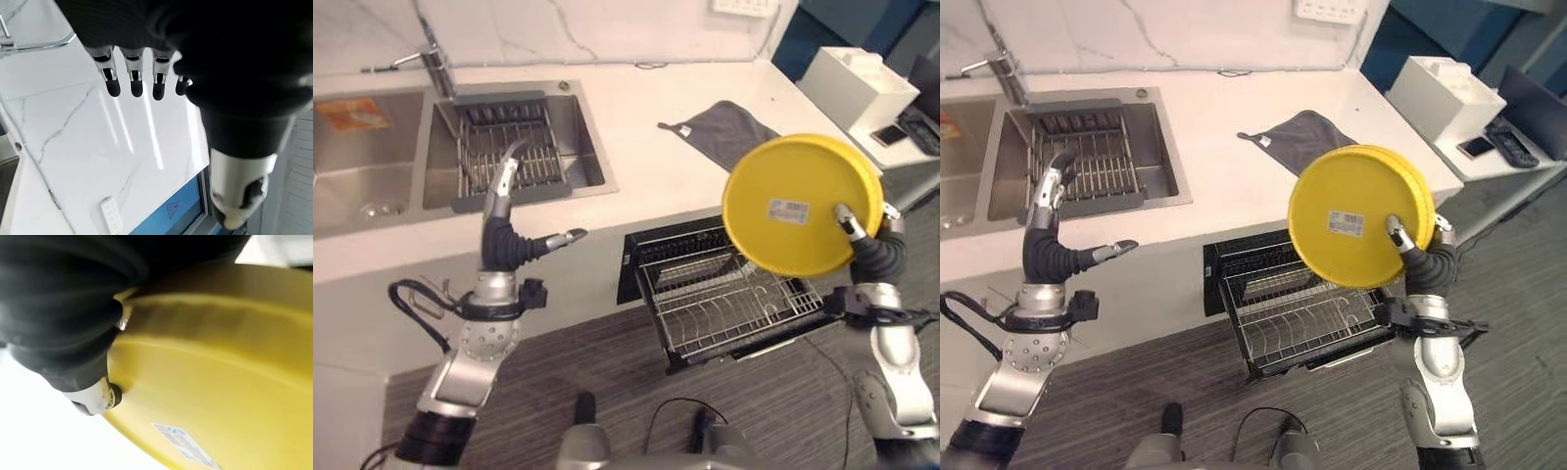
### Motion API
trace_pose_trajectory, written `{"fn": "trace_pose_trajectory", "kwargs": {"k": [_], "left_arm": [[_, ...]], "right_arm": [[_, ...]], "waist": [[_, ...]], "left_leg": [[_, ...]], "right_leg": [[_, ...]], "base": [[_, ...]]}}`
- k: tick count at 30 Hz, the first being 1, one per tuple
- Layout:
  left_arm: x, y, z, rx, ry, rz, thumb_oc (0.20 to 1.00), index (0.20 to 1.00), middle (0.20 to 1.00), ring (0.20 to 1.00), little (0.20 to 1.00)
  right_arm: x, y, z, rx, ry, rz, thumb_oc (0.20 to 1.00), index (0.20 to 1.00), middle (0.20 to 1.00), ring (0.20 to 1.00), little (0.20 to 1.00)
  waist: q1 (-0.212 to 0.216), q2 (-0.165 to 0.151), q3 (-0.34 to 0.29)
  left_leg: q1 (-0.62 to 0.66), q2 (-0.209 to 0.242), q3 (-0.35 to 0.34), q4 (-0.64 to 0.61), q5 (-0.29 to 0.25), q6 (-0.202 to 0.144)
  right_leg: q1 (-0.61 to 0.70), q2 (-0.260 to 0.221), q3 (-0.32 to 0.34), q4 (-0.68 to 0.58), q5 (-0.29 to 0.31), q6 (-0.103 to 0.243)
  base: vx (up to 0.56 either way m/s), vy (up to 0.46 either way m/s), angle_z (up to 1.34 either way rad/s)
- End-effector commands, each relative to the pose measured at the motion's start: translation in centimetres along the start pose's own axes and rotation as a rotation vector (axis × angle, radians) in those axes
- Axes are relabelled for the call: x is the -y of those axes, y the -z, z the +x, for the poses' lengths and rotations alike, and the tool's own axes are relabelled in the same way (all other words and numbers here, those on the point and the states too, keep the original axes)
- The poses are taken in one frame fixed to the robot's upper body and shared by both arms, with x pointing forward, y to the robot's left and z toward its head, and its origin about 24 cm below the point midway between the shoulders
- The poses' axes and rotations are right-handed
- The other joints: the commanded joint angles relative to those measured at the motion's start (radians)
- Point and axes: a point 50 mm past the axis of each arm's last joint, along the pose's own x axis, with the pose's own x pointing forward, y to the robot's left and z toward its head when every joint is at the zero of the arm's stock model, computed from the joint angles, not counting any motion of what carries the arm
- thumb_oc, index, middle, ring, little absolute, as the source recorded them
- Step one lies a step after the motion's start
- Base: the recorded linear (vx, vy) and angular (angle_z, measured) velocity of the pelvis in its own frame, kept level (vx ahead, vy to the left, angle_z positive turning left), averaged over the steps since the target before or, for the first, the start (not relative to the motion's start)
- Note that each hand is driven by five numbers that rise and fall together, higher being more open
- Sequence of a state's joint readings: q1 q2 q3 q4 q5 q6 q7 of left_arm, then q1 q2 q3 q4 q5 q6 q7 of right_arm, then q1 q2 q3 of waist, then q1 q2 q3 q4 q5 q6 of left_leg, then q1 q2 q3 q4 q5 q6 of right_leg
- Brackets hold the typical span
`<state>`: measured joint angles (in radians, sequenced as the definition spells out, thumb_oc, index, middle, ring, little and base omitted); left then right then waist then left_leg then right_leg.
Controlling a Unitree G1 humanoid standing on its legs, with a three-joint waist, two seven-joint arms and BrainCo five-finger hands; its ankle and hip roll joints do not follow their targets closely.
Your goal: Place the dishes in the dishwasher.
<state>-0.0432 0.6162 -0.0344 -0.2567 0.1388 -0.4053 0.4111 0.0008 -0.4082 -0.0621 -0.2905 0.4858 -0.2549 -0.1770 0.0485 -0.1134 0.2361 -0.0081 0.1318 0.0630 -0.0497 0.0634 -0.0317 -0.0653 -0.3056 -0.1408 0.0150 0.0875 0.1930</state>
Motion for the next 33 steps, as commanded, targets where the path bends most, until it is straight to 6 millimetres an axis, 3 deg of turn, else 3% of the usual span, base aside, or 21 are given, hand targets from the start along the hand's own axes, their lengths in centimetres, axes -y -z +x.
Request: {"fn": "trace_pose_trajectory", "kwargs": {"k": [1,5,8,12,19,24,26,28,33], "left_arm": [[0.4,-1.7,0.3,0.102,0.008,-0.001,1.0,1.0,1.0,1.0,1.0],[-0.3,-0.8,-1.0,0.026,-0.024,0.009,1.0,1.0,1.0,1.0,1.0],[-1.9,0.4,-2.5,-0.076,-0.103,0.021,1.0,1.0,1.0,1.0,1.0],[-3.8,3.4,-7.5,-0.437,-0.304,-0.166,1.0,1.0,1.0,1.0,1.0],[-4.2,4.7,-12.0,-0.582,-0.306,-0.01,1.0,1.0,1.0,1.0,1.0],[-3.8,7.8,-18.2,-0.908,-0.314,0.076,1.0,1.0,1.0,1.0,1.0],[-3.6,8.5,-21.6,-1.052,-0.314,0.098,1.0,1.0,1.0,1.0,1.0],[-3.5,8.8,-23.1,-1.118,-0.321,0.112,1.0,1.0,1.0,1.0,1.0],[-4.2,9.1,-24.4,-1.139,-0.322,0.24,1.0,1.0,1.0,1.0,1.0]], "right_arm": [[0.4,-5.0,2.5,0.281,-0.008,-0.058,0.2,0.2,0.2,0.2,0.2],[0.0,-5.6,3.1,0.279,-0.087,-0.19,0.2,0.2,0.2,0.2,0.2],[0.0,-6.0,2.9,0.274,-0.174,-0.352,0.2,0.2,0.2,0.2,0.2],[0.5,-5.9,2.0,0.259,-0.21,-0.499,0.2,0.2,0.2,0.2,0.2],[1.0,-6.4,1.7,0.297,-0.212,-0.674,0.2,0.2,0.2,0.2,0.2],[0.9,-5.6,1.6,0.287,-0.272,-0.786,0.2,0.2,0.2,0.2,0.2],[1.1,-5.0,1.4,0.277,-0.304,-0.866,0.2,0.2,0.2,0.2,0.2],[1.0,-4.6,1.4,0.272,-0.351,-0.929,0.2,0.2,0.2,0.2,0.2],[1.5,-2.6,1.3,0.164,-0.501,-0.972,0.2,0.2,0.2,0.2,0.2]], "waist": [[-0.001,0.042,-0.023],[0.02,0.054,-0.043],[0.031,0.063,-0.055],[0.068,0.051,-0.062],[0.106,0.043,-0.069],[0.118,0.036,-0.07],[0.119,0.031,-0.069],[0.118,0.03,-0.068],[0.123,0.024,-0.063]], "left_leg": [[0.063,0.092,-0.01,-0.038,-0.023,-0.078],[0.056,0.13,0.021,-0.038,-0.005,-0.11],[0.047,0.139,0.02,-0.038,0.006,-0.122],[0.045,0.13,-0.002,-0.038,0.001,-0.124],[0.037,0.118,-0.037,-0.038,-0.005,-0.122],[0.025,0.117,-0.046,-0.038,-0.003,-0.12],[0.029,0.121,-0.043,-0.038,-0.012,-0.122],[0.029,0.123,-0.039,-0.038,-0.011,-0.121],[0.029,0.124,-0.04,-0.038,-0.011,-0.12]], "right_leg": [[0.157,0.064,-0.074,-0.077,-0.01,0.008],[0.179,0.077,-0.093,-0.102,-0.03,-0.002],[0.187,0.076,-0.11,-0.102,-0.041,-0.005],[0.206,0.069,-0.138,-0.102,-0.049,-0.004],[0.224,0.059,-0.165,-0.102,-0.05,0.004],[0.221,0.056,-0.173,-0.102,-0.045,0.014],[0.223,0.059,-0.171,-0.102,-0.051,0.02],[0.219,0.059,-0.168,-0.102,-0.049,0.023],[0.22,0.062,-0.169,-0.102,-0.046,0.027]], "base": [[0.05,-0.201,-0.06],[0.02,-0.109,-0.2],[0.01,-0.025,-0.18],[0.02,-0.041,0.12],[0.01,-0.014,0.31],[0.01,-0.018,0.02],[0.03,-0.05,-0.01],[0.0,-0.015,0.0],[0.02,-0.039,-0.02]]}}
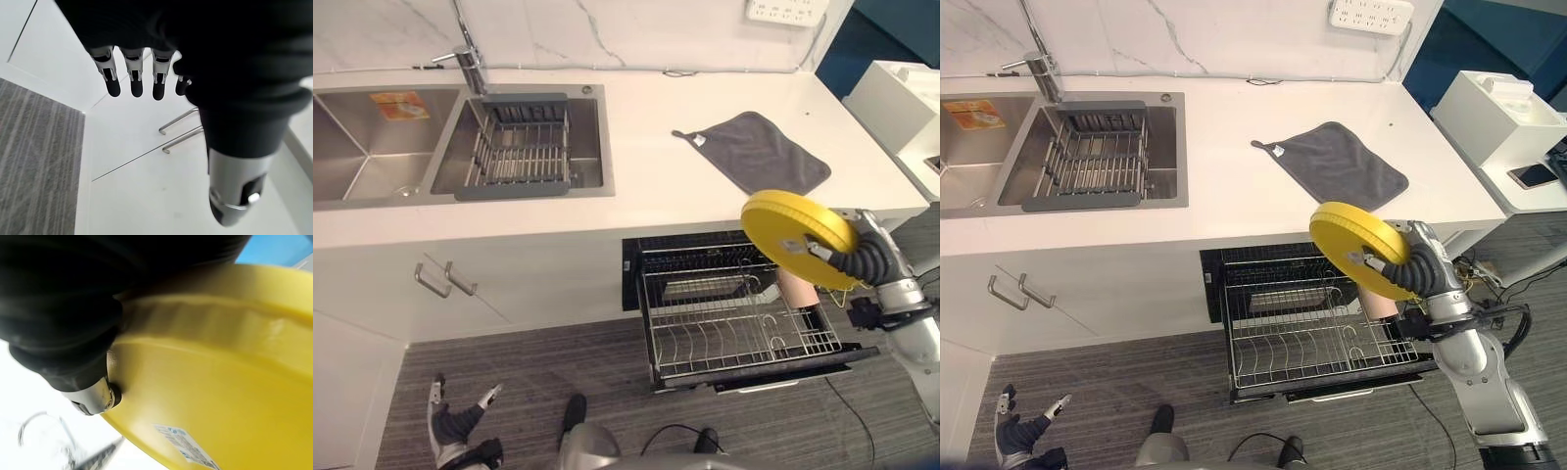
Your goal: Place the dishes in the dishwasher.
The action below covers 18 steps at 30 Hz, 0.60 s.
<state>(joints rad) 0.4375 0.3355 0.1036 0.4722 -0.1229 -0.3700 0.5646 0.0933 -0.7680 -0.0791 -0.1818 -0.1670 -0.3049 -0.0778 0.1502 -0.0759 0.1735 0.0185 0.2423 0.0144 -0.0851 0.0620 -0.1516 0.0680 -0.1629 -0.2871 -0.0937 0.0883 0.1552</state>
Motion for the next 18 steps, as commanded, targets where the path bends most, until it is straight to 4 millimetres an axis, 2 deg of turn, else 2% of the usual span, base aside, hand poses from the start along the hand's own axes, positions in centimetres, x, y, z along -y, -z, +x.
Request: {"fn": "trace_pose_trajectory", "kwargs": {"k": [1,8,11,18], "left_arm": [[-0.8,-2.8,2.3,0.175,-0.064,0.045,1.0,1.0,1.0,1.0,1.0],[-1.3,-2.3,2.7,0.179,-0.075,0.115,1.0,1.0,1.0,1.0,1.0],[-1.0,-2.8,2.9,0.205,-0.044,0.137,1.0,1.0,1.0,1.0,1.0],[-1.1,-3.9,3.4,0.259,0.01,0.183,1.0,1.0,1.0,1.0,1.0]], "right_arm": [[1.4,-1.6,1.6,0.165,-0.027,-0.098,0.2,0.2,0.2,0.2,0.2],[0.1,-0.4,1.7,0.191,-0.089,-0.258,0.2,0.2,0.2,0.2,0.2],[-0.8,0.0,1.8,0.228,-0.121,-0.323,0.2,0.2,0.2,0.2,0.2],[-2.3,1.1,2.0,0.23,-0.163,-0.344,0.2,0.2,0.2,0.2,0.2]], "waist": [[0.022,-0.017,0.001],[0.04,-0.021,0.004],[0.066,-0.021,0.016],[0.109,-0.018,0.079]], "left_leg": [[0.004,0.014,0.005,-0.002,-0.01,0.0],[0.012,0.005,-0.019,-0.002,-0.012,0.002],[0.012,-0.007,-0.049,0.014,-0.013,0.004],[-0.051,-0.026,-0.12,0.15,-0.048,0.0]], "right_leg": [[0.091,-0.079,-0.027,0.006,-0.048,0.065],[0.11,-0.073,-0.033,0.006,-0.057,0.061],[0.134,-0.07,-0.039,0.01,-0.064,0.055],[0.132,-0.074,-0.055,0.086,-0.098,0.035]], "base": [[0.05,-0.06,0.02],[0.07,-0.041,0.04],[0.09,-0.04,0.11],[0.04,-0.04,0.15]]}}
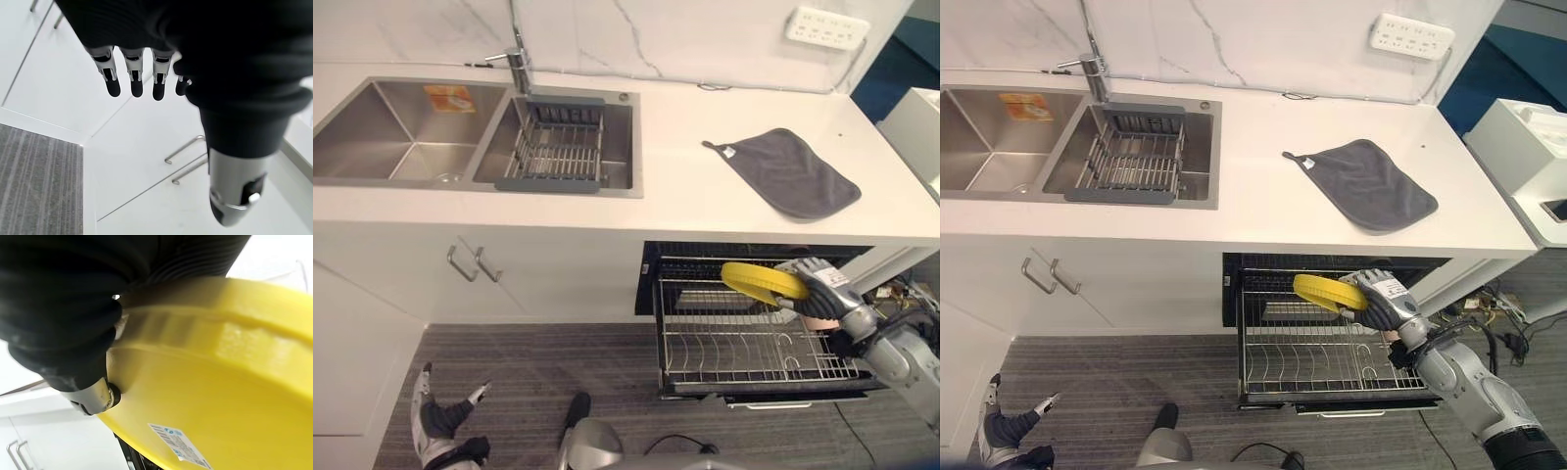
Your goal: Place the dishes in the dishwasher.
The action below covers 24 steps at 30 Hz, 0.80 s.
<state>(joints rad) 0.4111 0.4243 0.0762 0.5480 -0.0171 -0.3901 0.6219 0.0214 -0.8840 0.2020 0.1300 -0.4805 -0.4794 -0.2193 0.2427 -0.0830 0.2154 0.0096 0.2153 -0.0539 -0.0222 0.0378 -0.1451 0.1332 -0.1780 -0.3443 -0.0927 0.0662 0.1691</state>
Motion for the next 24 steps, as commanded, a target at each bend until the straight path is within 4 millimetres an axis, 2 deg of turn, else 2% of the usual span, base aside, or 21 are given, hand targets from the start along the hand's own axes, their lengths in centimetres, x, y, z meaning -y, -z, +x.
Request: {"fn": "trace_pose_trajectory", "kwargs": {"k": [1,4,6,17,24], "left_arm": [[-0.5,-3.6,2.7,0.179,0.007,0.013,1.0,1.0,1.0,1.0,1.0],[-0.5,-4.9,3.5,0.236,0.032,0.008,1.0,1.0,1.0,1.0,1.0],[-0.3,-5.1,3.5,0.238,0.034,0.003,1.0,1.0,1.0,1.0,1.0],[0.0,-6.3,3.7,0.272,0.084,-0.013,1.0,1.0,1.0,1.0,1.0],[0.5,-7.9,4.3,0.307,0.086,-0.065,1.0,1.0,1.0,1.0,1.0]], "right_arm": [[4.4,-1.2,2.9,0.155,0.17,-0.122,0.2,0.2,0.2,0.2,0.2],[4.5,-1.0,4.3,0.162,0.195,-0.208,0.2,0.2,0.2,0.2,0.2],[4.8,-0.6,5.0,0.154,0.204,-0.238,0.2,0.2,0.2,0.2,0.2],[4.4,1.2,7.3,0.07,0.164,-0.261,0.2,0.2,0.2,0.2,0.2],[5.9,2.8,9.0,-0.015,0.127,-0.288,0.2,0.2,0.2,0.2,0.2]], "waist": [[0.024,-0.01,0.047],[0.054,-0.01,0.081],[0.062,-0.005,0.087],[0.099,0.02,0.127],[0.107,0.051,0.164]], "left_leg": [[-0.054,0.001,-0.056,0.099,-0.026,-0.008],[-0.103,-0.012,-0.082,0.138,-0.035,-0.006],[-0.115,-0.019,-0.088,0.15,-0.036,-0.006],[-0.157,-0.036,-0.109,0.23,-0.053,-0.002],[-0.203,-0.048,-0.113,0.279,-0.06,0.001]], "right_leg": [[0.062,-0.059,-0.001,0.09,-0.078,0.02],[0.04,-0.06,-0.012,0.107,-0.079,0.018],[0.037,-0.061,-0.019,0.111,-0.082,0.014],[0.029,-0.07,-0.028,0.146,-0.095,0.002],[-0.012,-0.089,-0.026,0.189,-0.108,-0.006]], "base": [[-0.08,-0.072,0.05],[-0.12,-0.078,0.11],[-0.05,0.014,0.11],[-0.01,-0.001,0.03],[-0.09,0.003,0.0]]}}
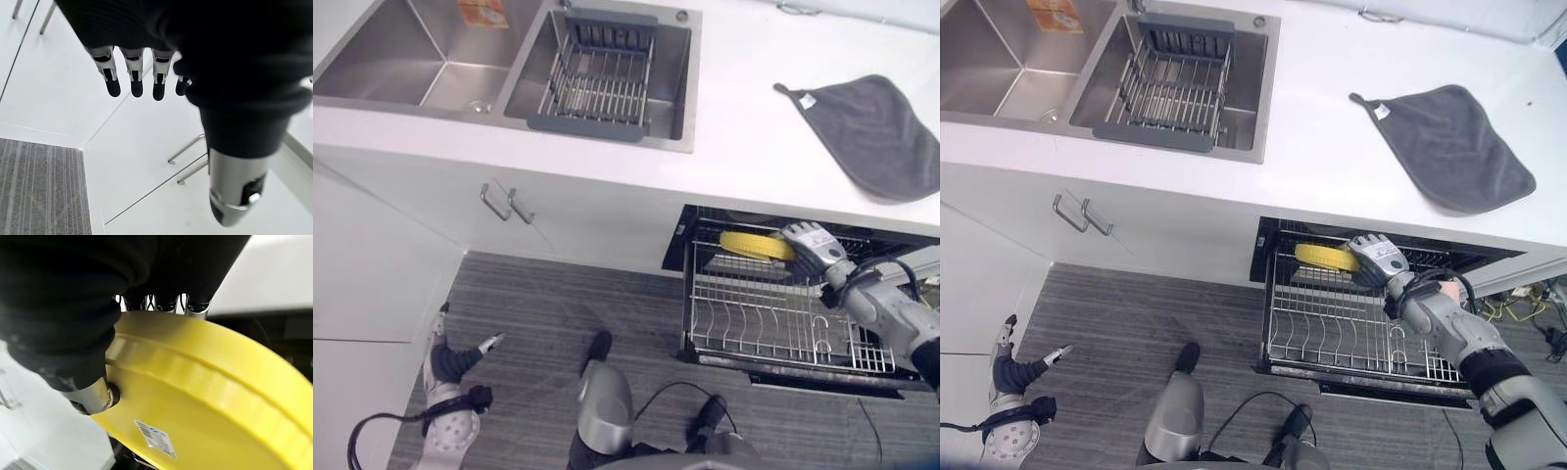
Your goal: Place the dishes in the dishwasher.
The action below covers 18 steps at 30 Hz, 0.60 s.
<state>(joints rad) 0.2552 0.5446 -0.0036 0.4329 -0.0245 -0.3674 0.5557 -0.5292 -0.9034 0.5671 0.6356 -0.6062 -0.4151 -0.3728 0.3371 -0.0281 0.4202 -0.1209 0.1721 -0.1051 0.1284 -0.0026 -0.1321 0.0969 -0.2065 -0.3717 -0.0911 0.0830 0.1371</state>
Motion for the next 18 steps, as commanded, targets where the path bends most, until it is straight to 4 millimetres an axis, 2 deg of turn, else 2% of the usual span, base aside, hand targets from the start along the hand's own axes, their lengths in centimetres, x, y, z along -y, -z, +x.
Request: {"fn": "trace_pose_trajectory", "kwargs": {"k": [1,11,16,18], "left_arm": [[-1.0,-0.7,0.4,0.04,-0.019,-0.018,1.0,1.0,1.0,1.0,1.0],[-0.1,-1.7,1.2,0.062,-0.019,-0.084,1.0,1.0,1.0,1.0,1.0],[-0.1,-2.9,2.2,0.098,-0.027,-0.128,1.0,1.0,1.0,1.0,1.0],[-0.1,-3.5,2.6,0.117,-0.025,-0.142,1.0,1.0,1.0,1.0,1.0]], "right_arm": [[3.8,-0.4,2.0,0.038,0.133,0.018,0.2,0.2,0.2,0.2,0.2],[4.7,0.9,3.5,-0.008,0.093,-0.05,0.2,0.2,0.2,0.2,0.2],[5.6,2.3,4.1,-0.074,0.057,-0.115,0.2,0.2,0.2,0.2,0.2],[6.6,3.3,4.4,-0.135,0.08,-0.125,0.2,0.2,0.2,0.2,0.2]], "waist": [[0.013,0.0,-0.037],[0.014,0.036,0.016],[0.021,0.046,0.048],[0.026,0.051,0.066]], "left_leg": [[-0.075,-0.005,-0.062,0.132,-0.02,-0.012],[-0.12,-0.01,-0.051,0.14,-0.013,-0.011],[-0.176,-0.027,-0.056,0.154,-0.011,0.0],[-0.211,-0.033,-0.055,0.164,-0.009,0.005]], "right_leg": [[0.019,-0.062,0.002,0.193,-0.127,0.026],[-0.052,-0.076,0.003,0.229,-0.137,0.016],[-0.125,-0.084,0.009,0.258,-0.135,0.016],[-0.169,-0.088,0.012,0.273,-0.131,0.016]], "base": [[-0.08,0.033,-0.01],[-0.1,0.019,0.0],[-0.13,-0.007,0.0],[-0.15,-0.017,0.03]]}}
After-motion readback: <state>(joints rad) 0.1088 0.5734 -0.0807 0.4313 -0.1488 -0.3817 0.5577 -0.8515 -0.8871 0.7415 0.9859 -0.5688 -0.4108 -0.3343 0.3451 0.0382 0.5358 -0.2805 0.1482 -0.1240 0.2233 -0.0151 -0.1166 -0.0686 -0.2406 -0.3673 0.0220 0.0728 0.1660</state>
